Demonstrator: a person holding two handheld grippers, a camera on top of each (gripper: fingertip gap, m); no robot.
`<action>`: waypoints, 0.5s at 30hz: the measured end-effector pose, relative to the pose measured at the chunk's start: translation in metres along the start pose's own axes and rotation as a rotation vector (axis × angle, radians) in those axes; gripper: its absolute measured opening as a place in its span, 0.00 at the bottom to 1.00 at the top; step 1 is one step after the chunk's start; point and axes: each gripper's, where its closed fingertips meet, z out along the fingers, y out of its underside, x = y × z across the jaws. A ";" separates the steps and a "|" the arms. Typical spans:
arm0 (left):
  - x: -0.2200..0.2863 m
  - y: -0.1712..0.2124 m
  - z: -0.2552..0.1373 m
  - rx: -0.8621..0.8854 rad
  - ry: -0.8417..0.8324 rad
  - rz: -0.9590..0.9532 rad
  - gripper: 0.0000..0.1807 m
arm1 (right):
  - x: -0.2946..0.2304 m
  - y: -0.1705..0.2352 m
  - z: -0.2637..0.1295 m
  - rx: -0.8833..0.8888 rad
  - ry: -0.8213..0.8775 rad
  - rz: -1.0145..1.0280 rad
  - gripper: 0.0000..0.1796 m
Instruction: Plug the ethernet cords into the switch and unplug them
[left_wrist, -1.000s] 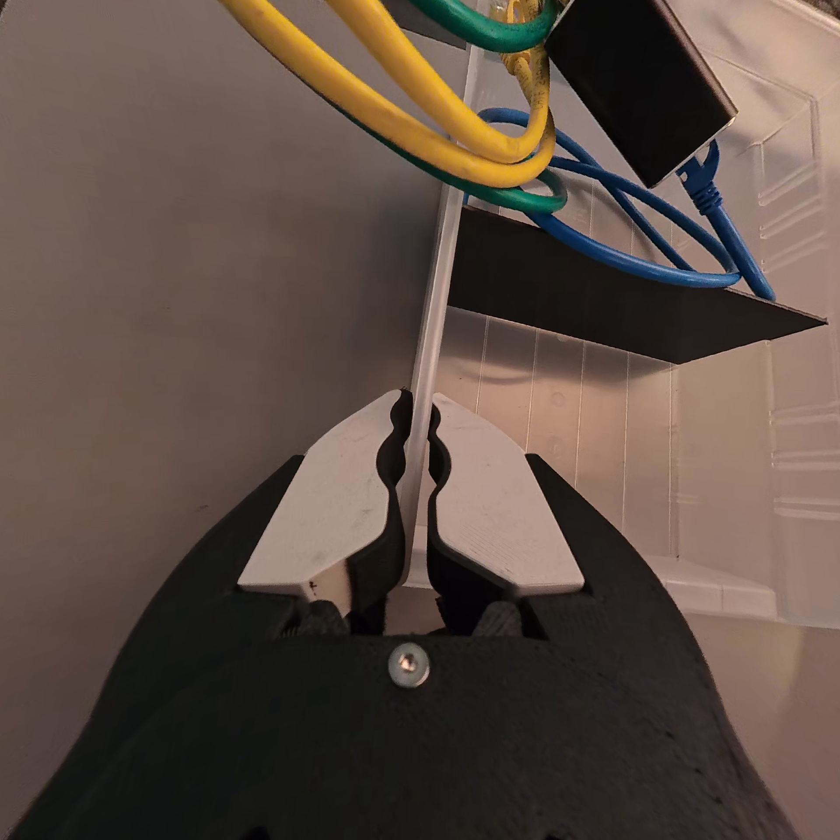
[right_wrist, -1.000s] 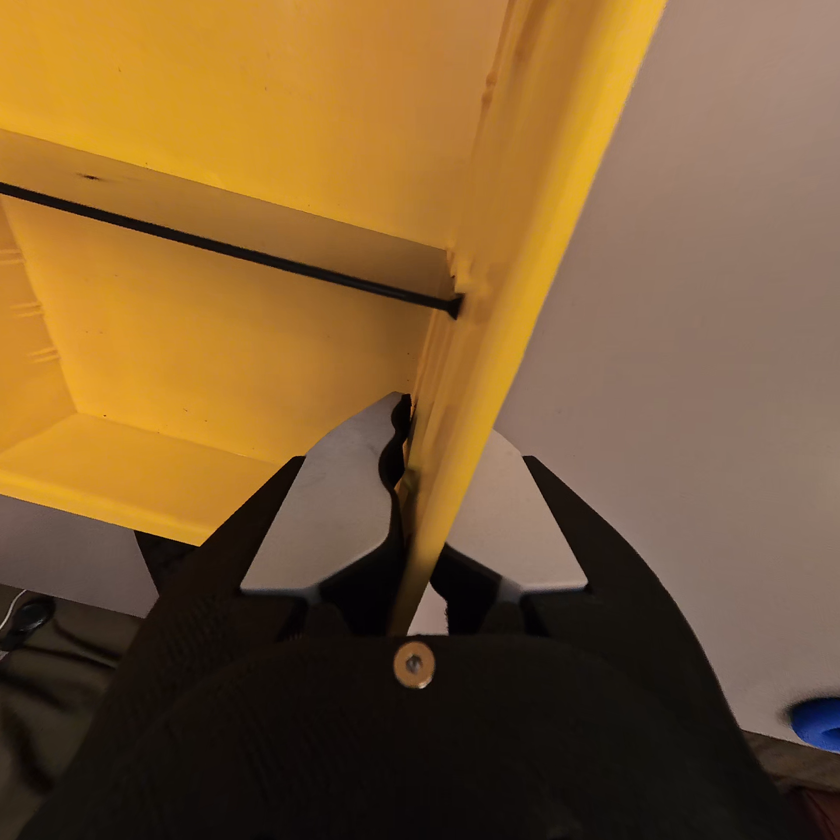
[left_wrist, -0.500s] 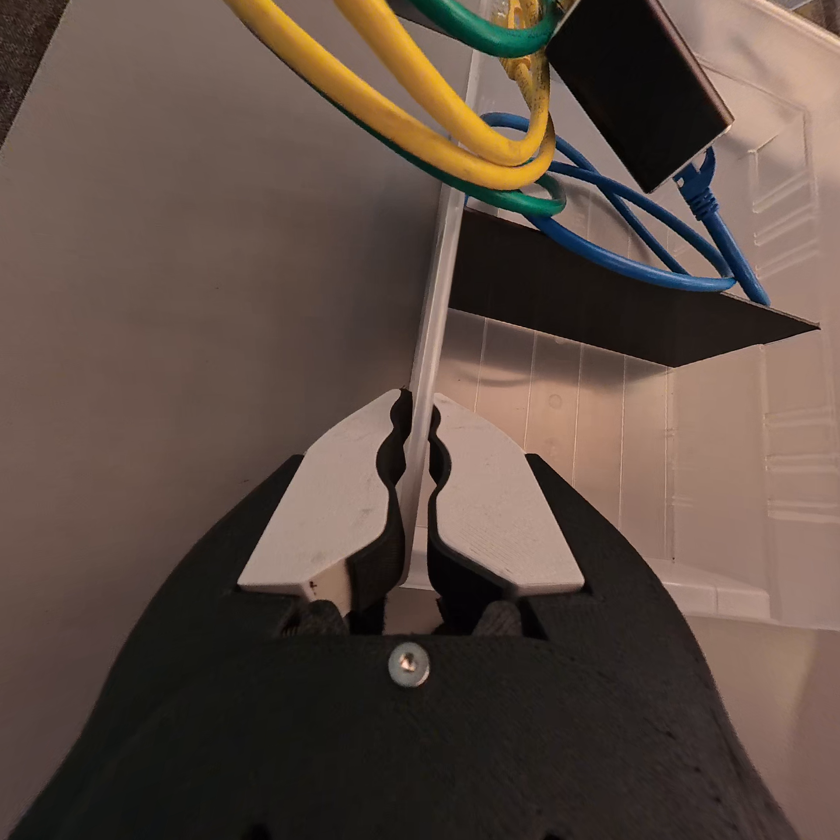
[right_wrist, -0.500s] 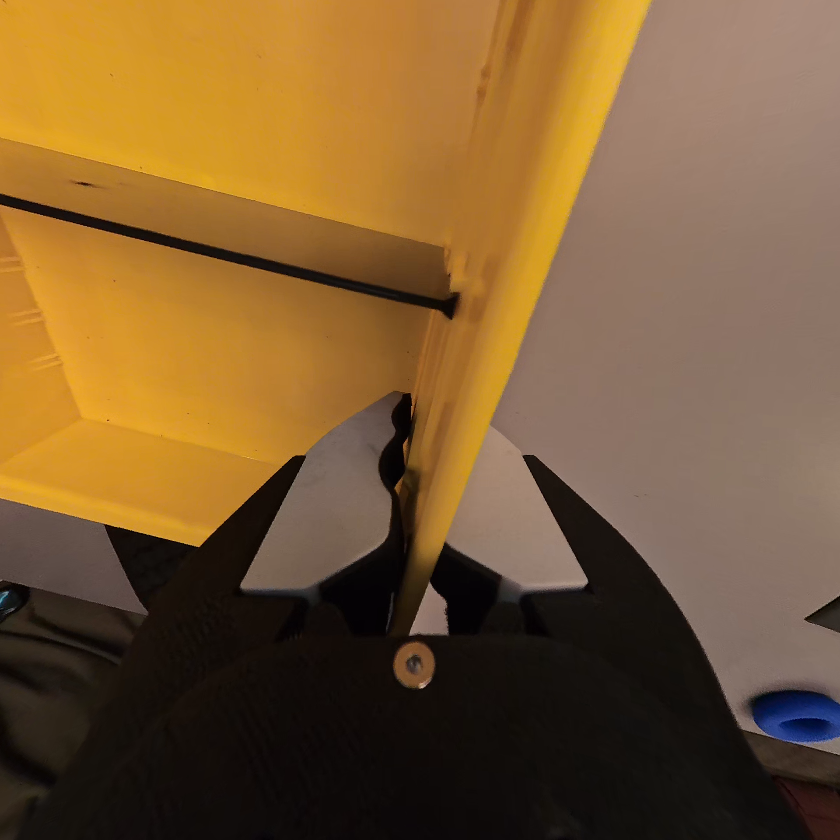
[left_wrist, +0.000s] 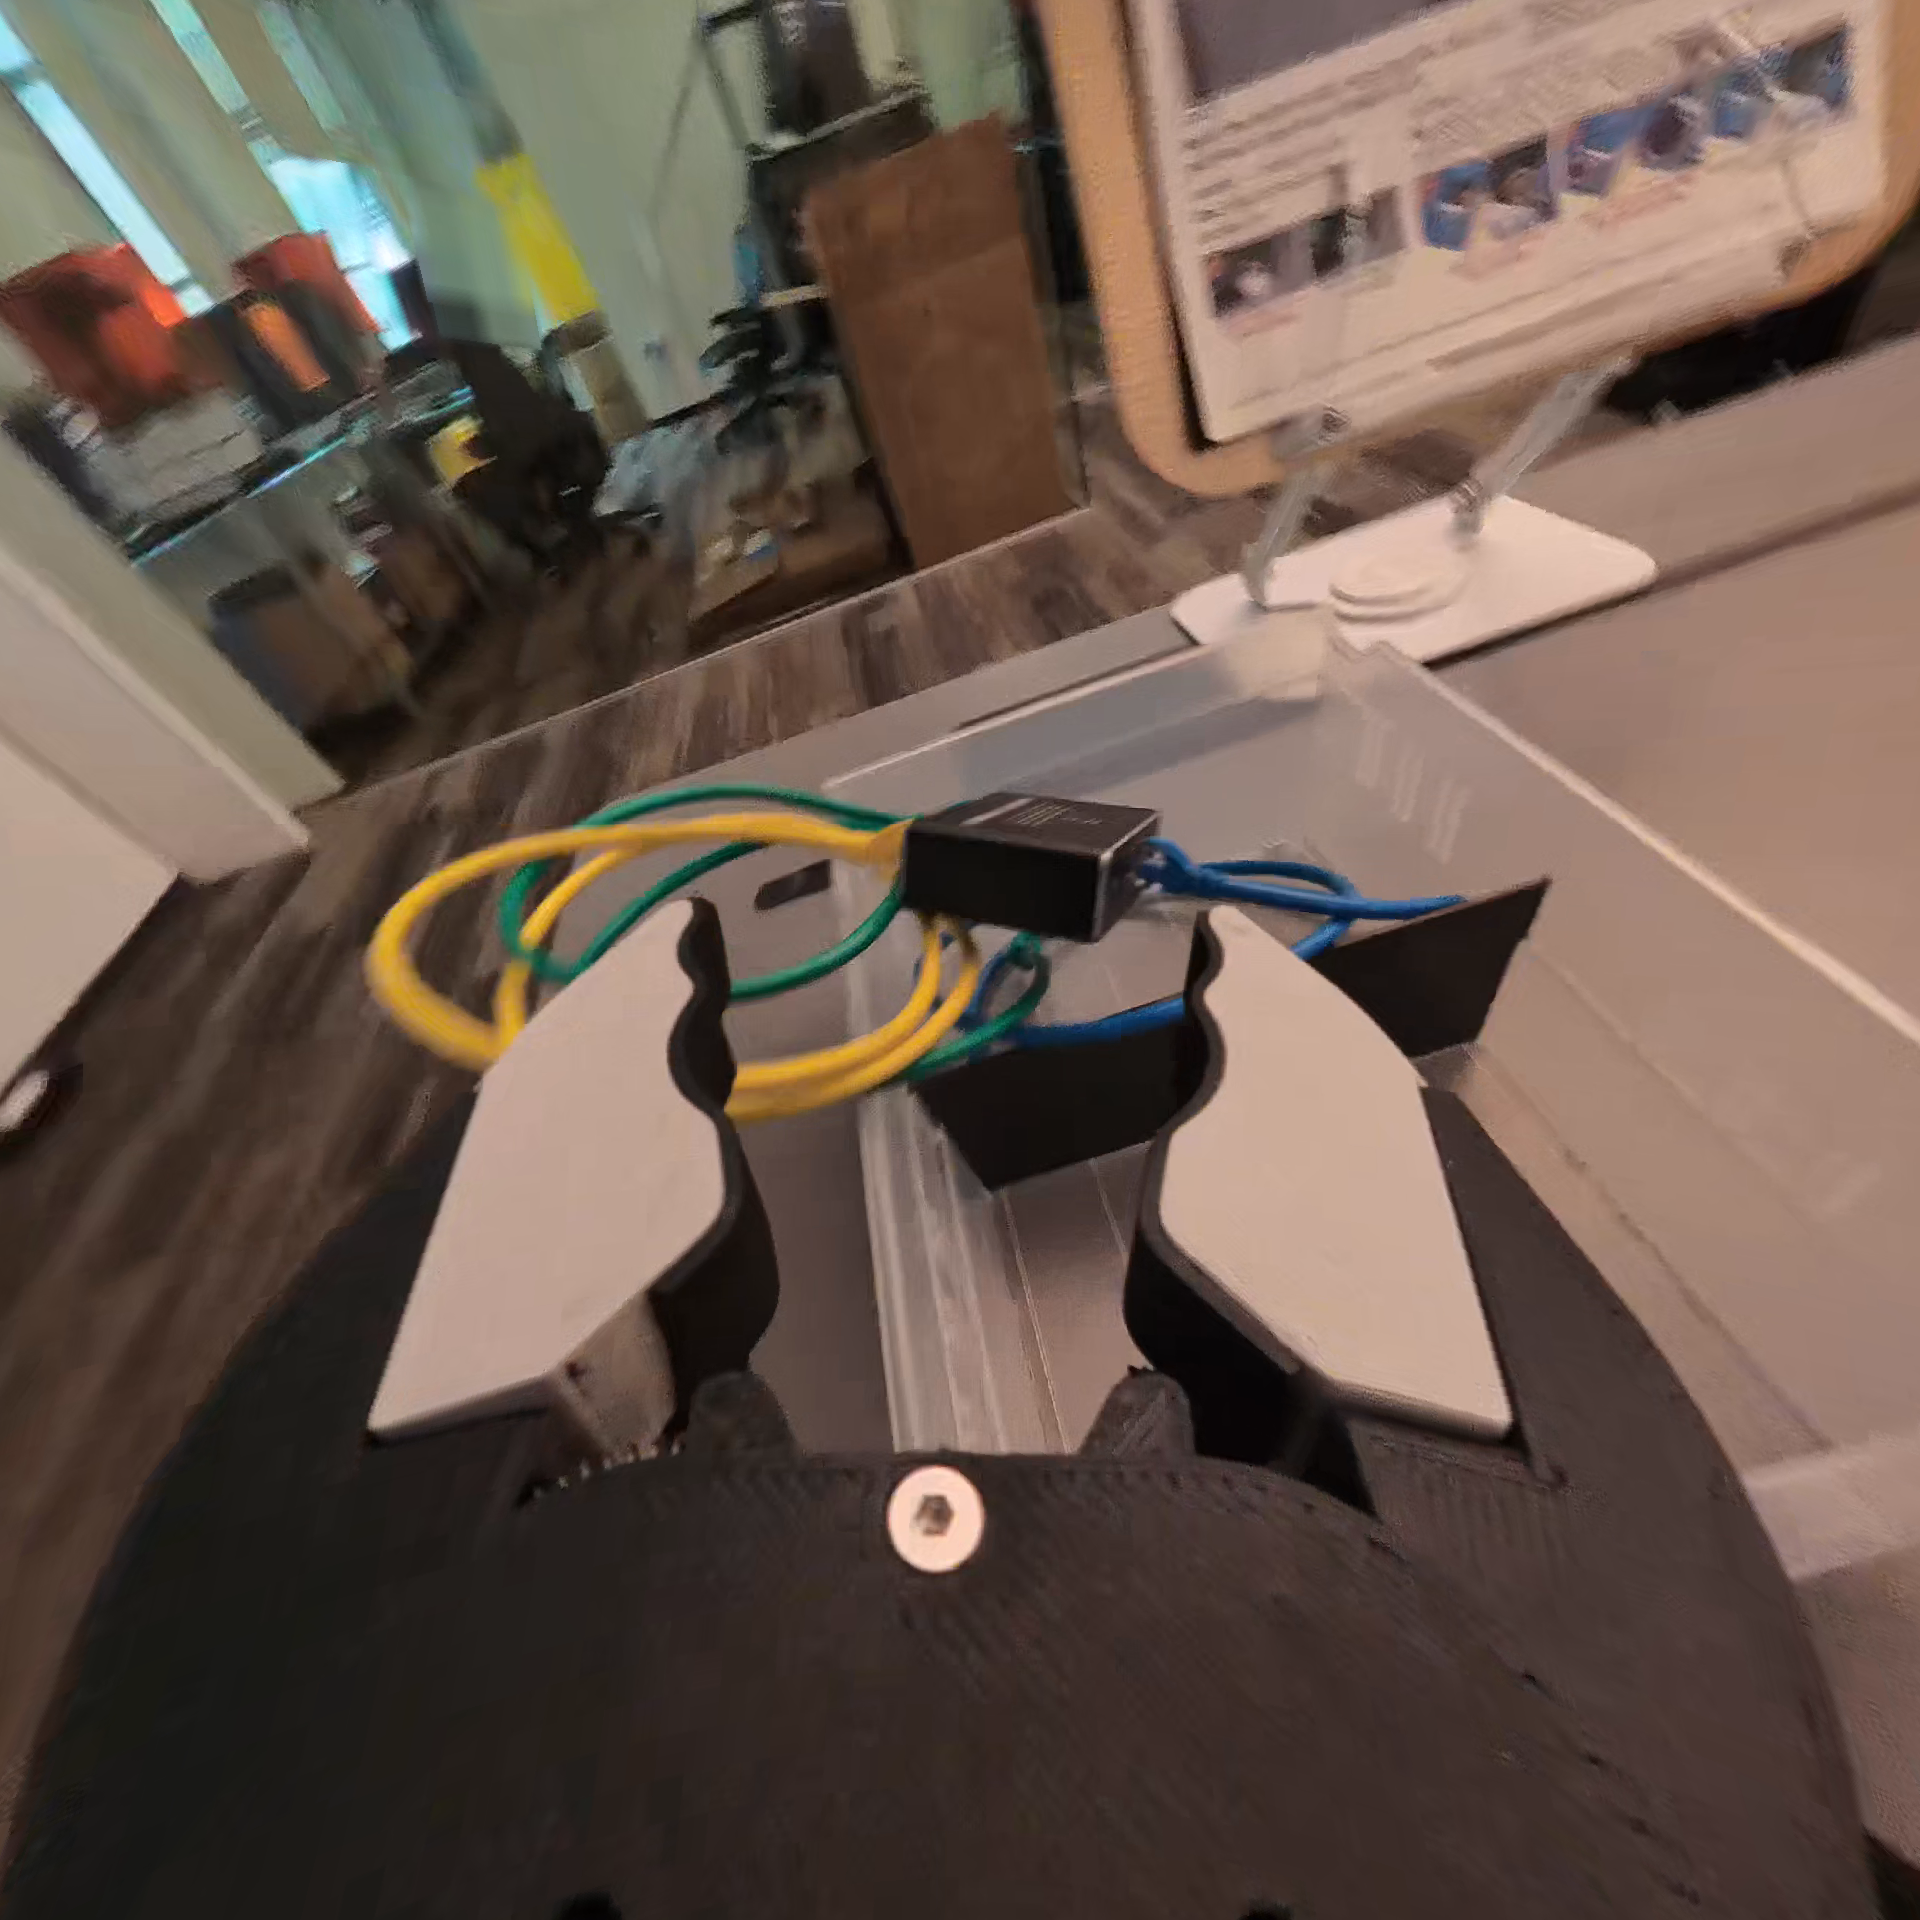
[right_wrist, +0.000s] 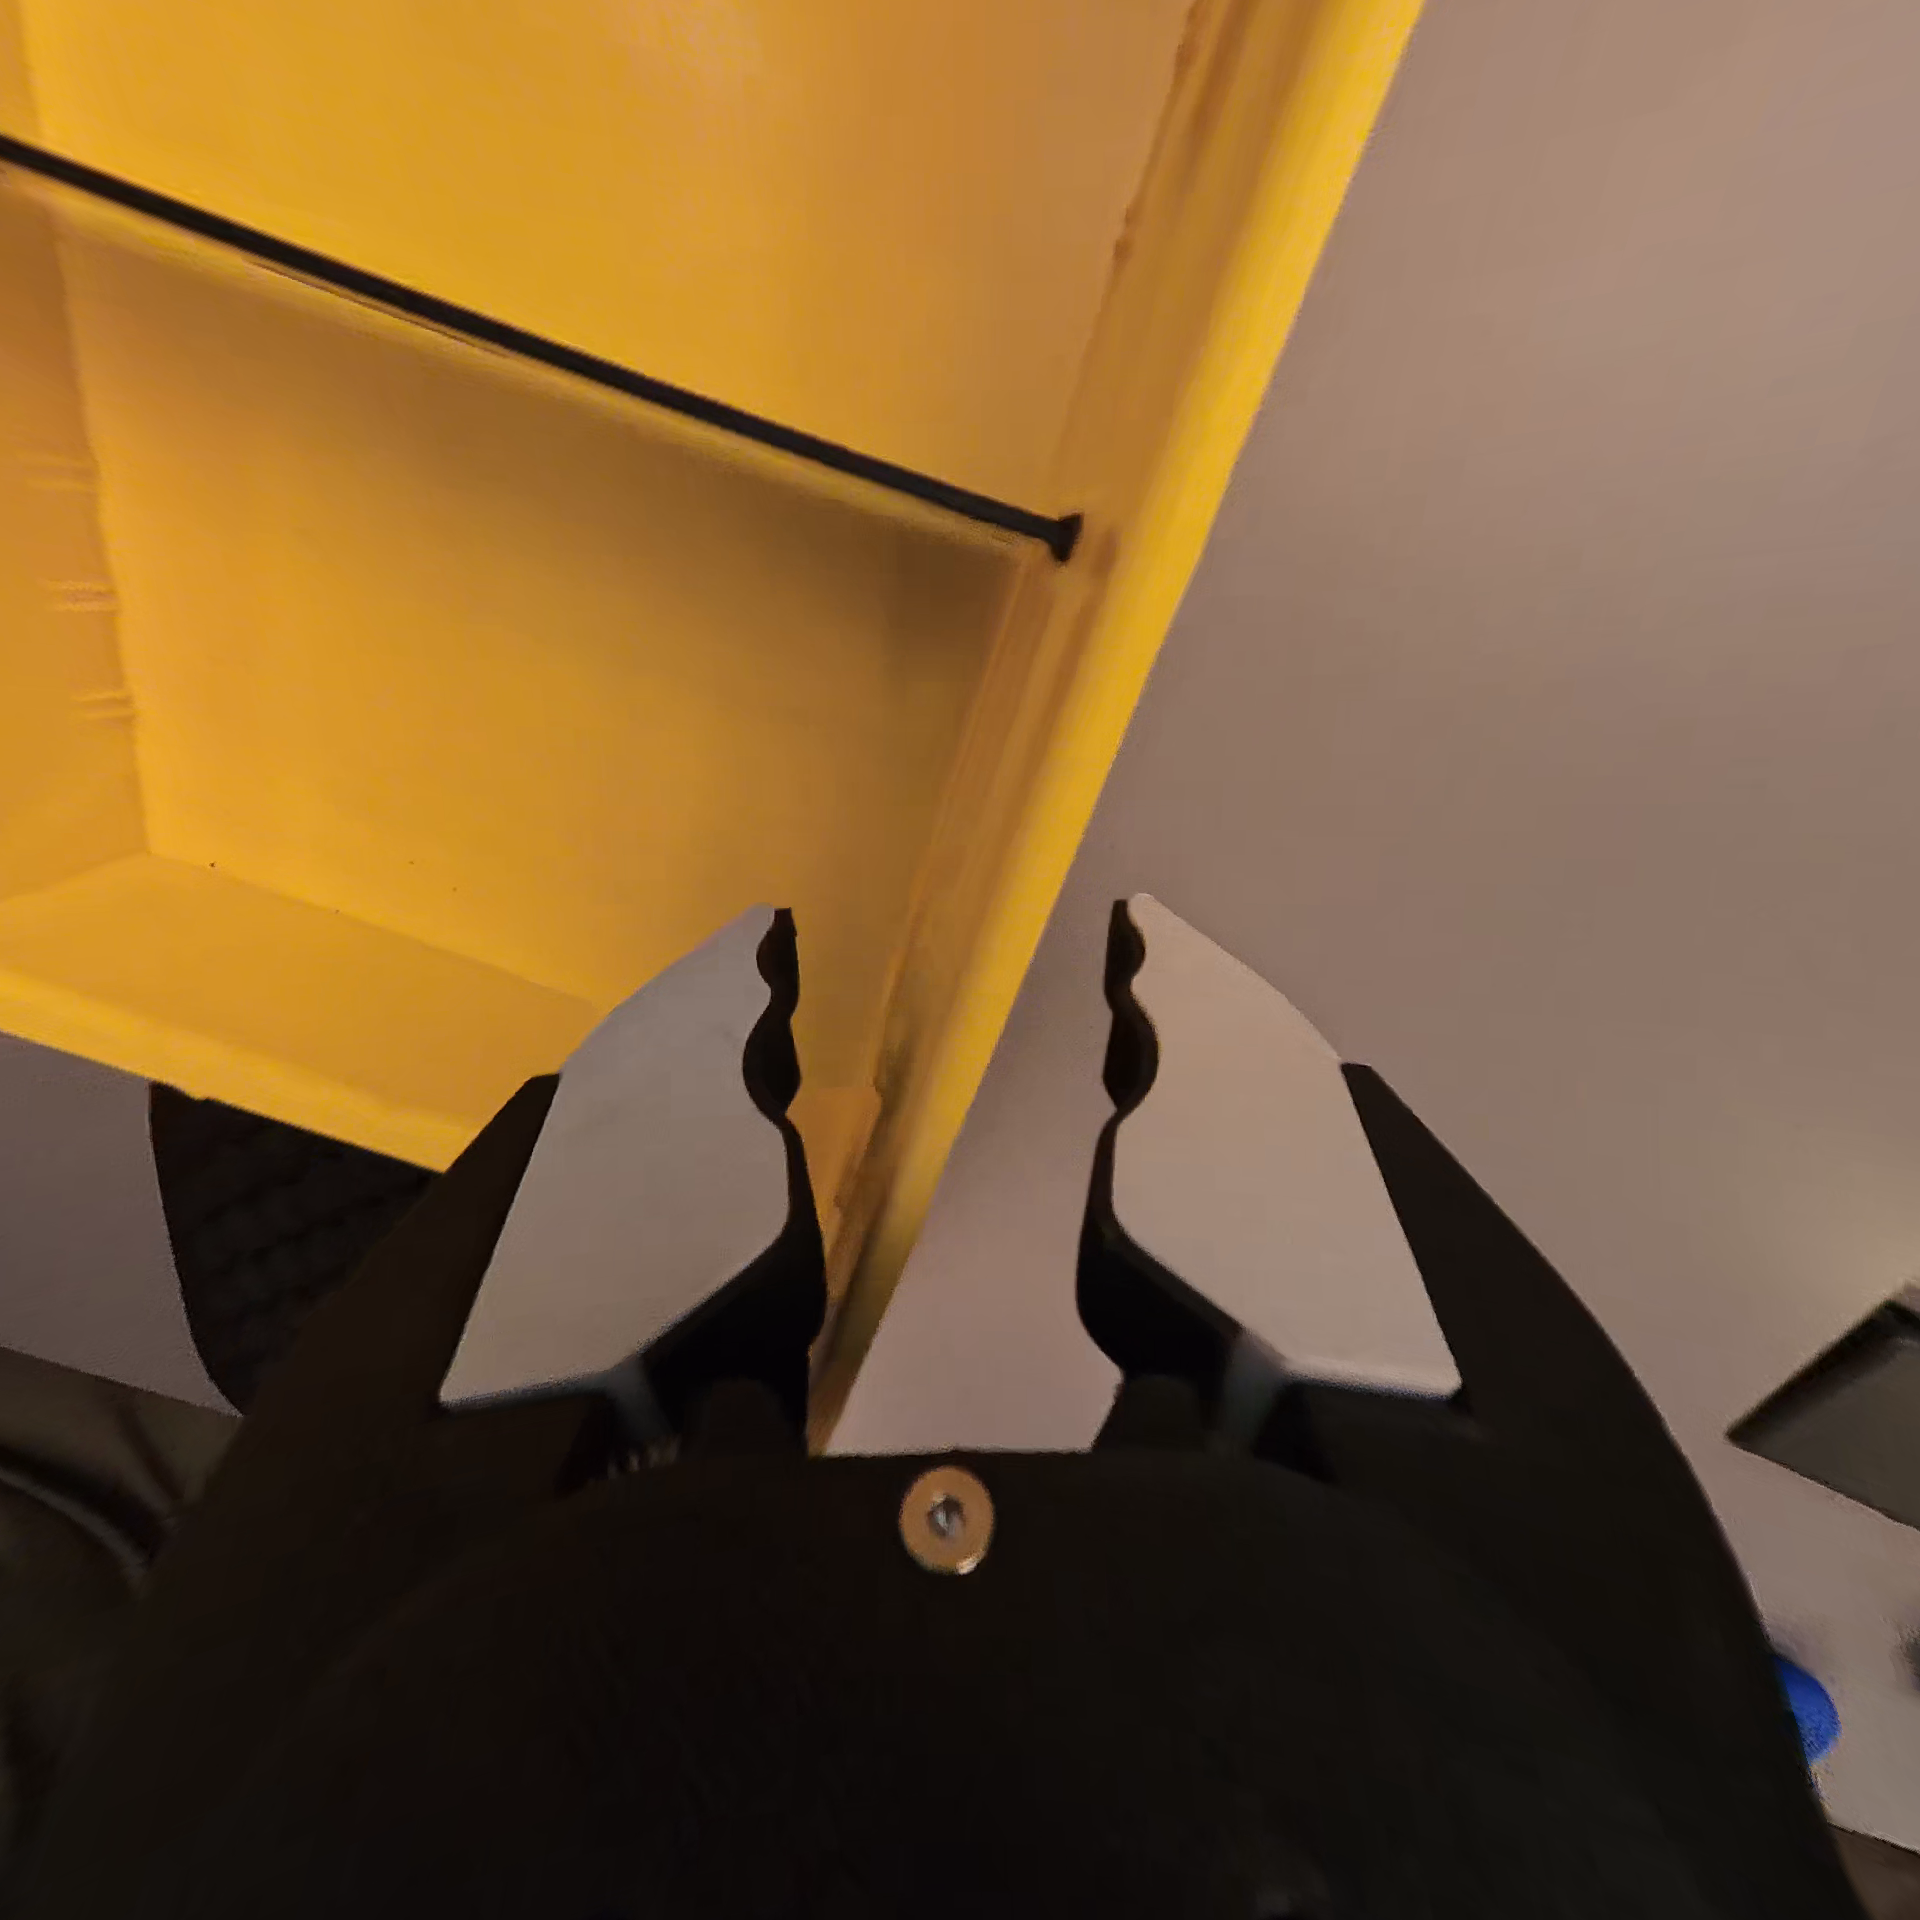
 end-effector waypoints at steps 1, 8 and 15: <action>0.010 -0.002 0.012 -0.019 0.054 0.071 0.49 | 0.002 -0.001 -0.006 0.018 0.023 -0.009 0.32; 0.015 0.006 0.071 -0.211 0.167 0.867 0.43 | -0.010 -0.043 -0.078 0.372 0.157 -0.154 0.32; 0.026 0.040 0.096 -0.395 0.330 1.255 0.40 | -0.080 -0.091 -0.156 0.805 0.078 -0.289 0.28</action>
